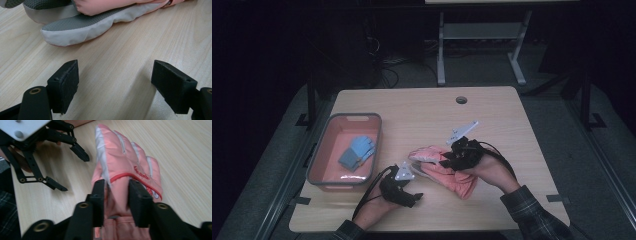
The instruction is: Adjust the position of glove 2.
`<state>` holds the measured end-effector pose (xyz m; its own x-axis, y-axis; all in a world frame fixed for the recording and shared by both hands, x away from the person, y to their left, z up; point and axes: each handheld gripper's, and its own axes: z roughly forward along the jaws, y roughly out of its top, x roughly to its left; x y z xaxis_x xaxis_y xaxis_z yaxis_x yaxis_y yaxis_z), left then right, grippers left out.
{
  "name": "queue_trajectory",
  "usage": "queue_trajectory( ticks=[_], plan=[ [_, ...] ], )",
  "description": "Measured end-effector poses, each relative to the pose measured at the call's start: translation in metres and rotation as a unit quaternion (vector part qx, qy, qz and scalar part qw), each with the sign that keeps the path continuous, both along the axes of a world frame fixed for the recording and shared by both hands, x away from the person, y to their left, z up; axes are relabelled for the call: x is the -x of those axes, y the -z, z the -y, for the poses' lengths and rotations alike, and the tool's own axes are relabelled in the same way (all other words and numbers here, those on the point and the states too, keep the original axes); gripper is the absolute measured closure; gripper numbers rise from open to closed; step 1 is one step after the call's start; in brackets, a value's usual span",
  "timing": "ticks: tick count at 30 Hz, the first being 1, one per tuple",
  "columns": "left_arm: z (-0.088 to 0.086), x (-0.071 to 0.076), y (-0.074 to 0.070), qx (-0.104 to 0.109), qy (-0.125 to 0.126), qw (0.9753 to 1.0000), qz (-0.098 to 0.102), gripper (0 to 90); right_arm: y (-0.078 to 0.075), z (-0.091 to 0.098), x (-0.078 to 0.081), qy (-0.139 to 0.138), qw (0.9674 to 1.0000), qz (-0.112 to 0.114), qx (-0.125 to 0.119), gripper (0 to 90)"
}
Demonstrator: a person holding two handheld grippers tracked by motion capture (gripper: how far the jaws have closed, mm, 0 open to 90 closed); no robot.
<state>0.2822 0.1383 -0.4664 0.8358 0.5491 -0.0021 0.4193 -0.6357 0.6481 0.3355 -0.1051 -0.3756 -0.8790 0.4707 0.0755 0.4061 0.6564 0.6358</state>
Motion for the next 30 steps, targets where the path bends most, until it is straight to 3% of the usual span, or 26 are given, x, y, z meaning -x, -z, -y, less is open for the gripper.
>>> queue_trajectory(
  ticks=[4,10,14,18,19,22,30],
  plan=[
    [0.0,0.0,0.0,-0.002,-0.002,1.0,-0.002,20.8,-0.005,0.003,0.001,-0.003,0.9999,0.004,-0.016,52.7],
    [-0.001,0.0,-0.003,0.001,-0.009,1.0,-0.002,23.6,-0.018,0.017,0.002,0.004,0.9986,0.014,-0.051,49.7],
    [-0.002,0.002,-0.009,0.012,-0.014,0.9998,0.003,40.3,-0.025,0.035,-0.001,0.017,0.9972,0.026,-0.068,64.0],
    [-0.005,0.0,-0.013,0.024,-0.017,0.9995,-0.014,65.0,-0.025,0.058,-0.008,0.054,0.9956,0.039,-0.066,78.0],
    [-0.005,0.001,-0.013,0.027,-0.018,0.9994,-0.014,73.6,-0.023,0.066,-0.01,0.063,0.995,0.042,-0.064,82.6],
    [-0.004,0.001,-0.015,0.023,-0.014,0.9996,-0.011,87.4,-0.011,0.083,-0.015,0.079,0.9941,0.042,-0.061,89.8],
    [0.004,-0.003,-0.015,0.017,-0.021,0.9996,-0.007,89.5,0.033,0.119,-0.018,0.093,0.9941,0.007,-0.056,89.9]
  ],
)
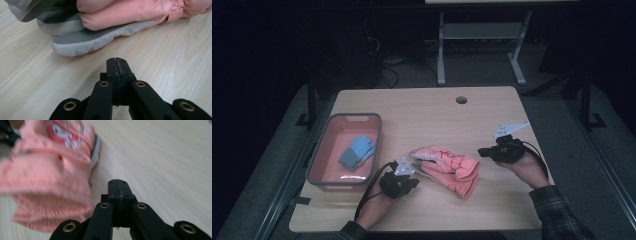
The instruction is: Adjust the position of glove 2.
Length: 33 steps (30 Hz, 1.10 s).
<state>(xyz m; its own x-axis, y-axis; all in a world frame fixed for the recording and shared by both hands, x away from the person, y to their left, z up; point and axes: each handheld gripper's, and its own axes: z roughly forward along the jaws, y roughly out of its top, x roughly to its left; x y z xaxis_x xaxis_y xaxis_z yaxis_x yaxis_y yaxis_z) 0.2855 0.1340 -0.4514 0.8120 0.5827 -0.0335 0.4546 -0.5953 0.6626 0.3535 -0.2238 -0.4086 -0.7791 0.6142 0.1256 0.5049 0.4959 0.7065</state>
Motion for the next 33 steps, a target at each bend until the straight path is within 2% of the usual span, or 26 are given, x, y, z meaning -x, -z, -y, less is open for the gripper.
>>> queue_trajectory(
  ticks=[6,12,17,24,33],
  plan=[
    [0.008,-0.009,0.002,-0.004,0.001,1.0,-0.004,89.4,0.029,0.01,0.002,-0.016,0.9995,-0.026,-0.003,89.8],
    [0.015,-0.016,0.005,-0.008,-0.002,1.0,-0.005,89.4,0.046,0.0,0.006,-0.042,0.998,-0.046,0.004,89.9],
    [0.016,-0.024,0.007,-0.003,-0.006,0.9999,-0.012,89.2,0.051,-0.007,0.009,-0.062,0.9967,-0.052,0.002,89.8],
    [0.02,-0.04,0.005,-0.002,-0.015,0.9998,-0.009,89.2,0.055,-0.017,0.021,-0.088,0.9943,-0.059,0.002,89.8],
    [0.025,-0.061,0.005,0.012,-0.013,0.9995,-0.028,89.1,0.056,-0.027,0.04,-0.114,0.9912,-0.067,-0.011,89.9]
  ],
)
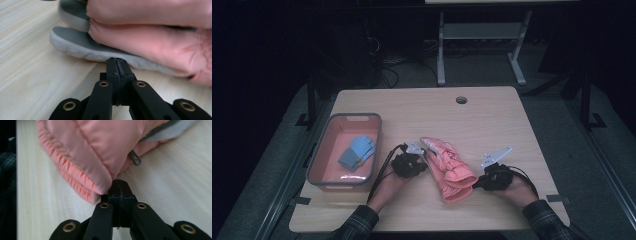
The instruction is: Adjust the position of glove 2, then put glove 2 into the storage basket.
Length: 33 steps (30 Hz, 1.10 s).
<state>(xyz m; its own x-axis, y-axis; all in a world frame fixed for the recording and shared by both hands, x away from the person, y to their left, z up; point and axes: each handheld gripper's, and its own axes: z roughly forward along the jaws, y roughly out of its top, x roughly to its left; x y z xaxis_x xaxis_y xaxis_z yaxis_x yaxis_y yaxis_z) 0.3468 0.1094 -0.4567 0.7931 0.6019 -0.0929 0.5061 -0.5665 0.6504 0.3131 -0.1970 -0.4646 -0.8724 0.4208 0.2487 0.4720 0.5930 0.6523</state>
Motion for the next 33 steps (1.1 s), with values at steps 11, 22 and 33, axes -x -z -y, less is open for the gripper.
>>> queue_trajectory(
  ticks=[11,22,33],
  plan=[
    [0.013,-0.016,-0.004,0.013,0.026,0.9996,0.003,89.2,-0.001,-0.015,0.015,-0.03,0.9994,-0.009,-0.012,89.9],
    [0.025,-0.017,0.0,0.025,0.045,0.9986,-0.009,89.3,-0.001,-0.039,0.023,-0.057,0.9982,-0.013,-0.014,89.9],
    [0.017,-0.017,-0.005,0.022,0.035,0.9991,-0.011,87.4,-0.003,-0.036,0.024,-0.048,0.9987,-0.01,-0.011,89.9]
  ],
)
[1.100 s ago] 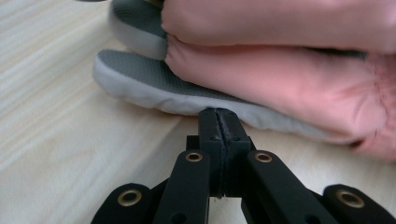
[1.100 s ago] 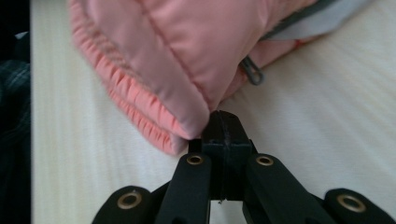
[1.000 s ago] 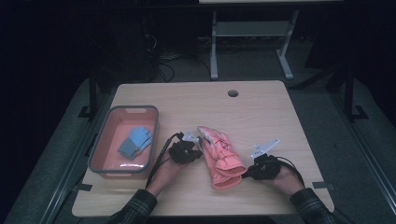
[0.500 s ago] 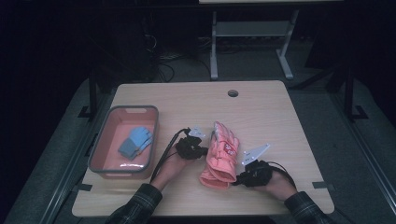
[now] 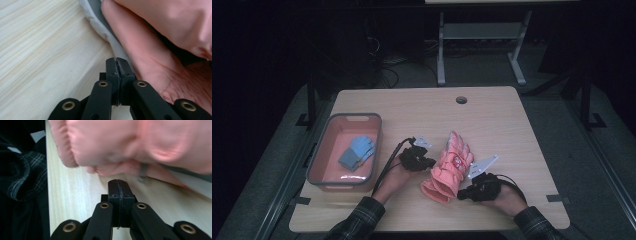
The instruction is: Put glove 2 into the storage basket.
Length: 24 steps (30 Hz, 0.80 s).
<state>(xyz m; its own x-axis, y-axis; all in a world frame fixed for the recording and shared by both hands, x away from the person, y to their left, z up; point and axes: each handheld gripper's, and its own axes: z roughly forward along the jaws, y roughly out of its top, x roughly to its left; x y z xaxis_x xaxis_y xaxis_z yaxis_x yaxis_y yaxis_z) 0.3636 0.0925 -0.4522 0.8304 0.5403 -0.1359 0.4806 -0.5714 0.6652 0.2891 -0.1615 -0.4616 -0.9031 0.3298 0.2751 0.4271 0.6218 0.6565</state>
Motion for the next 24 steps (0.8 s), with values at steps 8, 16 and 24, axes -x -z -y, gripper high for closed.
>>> queue_trajectory(
  ticks=[8,16,24],
  plan=[
    [-0.02,0.008,-0.007,-0.016,-0.015,0.9997,-0.013,68.8,-0.023,0.036,-0.006,0.055,0.9979,0.027,-0.021,89.9],
    [-0.027,0.018,-0.016,0.002,-0.017,0.9997,-0.02,45.6,-0.054,0.039,-0.03,0.091,0.9922,0.071,-0.048,89.9],
    [-0.035,0.022,-0.034,0.025,-0.025,0.9993,-0.009,29.1,-0.064,0.025,-0.053,0.099,0.9893,0.087,-0.062,89.9]
  ],
)
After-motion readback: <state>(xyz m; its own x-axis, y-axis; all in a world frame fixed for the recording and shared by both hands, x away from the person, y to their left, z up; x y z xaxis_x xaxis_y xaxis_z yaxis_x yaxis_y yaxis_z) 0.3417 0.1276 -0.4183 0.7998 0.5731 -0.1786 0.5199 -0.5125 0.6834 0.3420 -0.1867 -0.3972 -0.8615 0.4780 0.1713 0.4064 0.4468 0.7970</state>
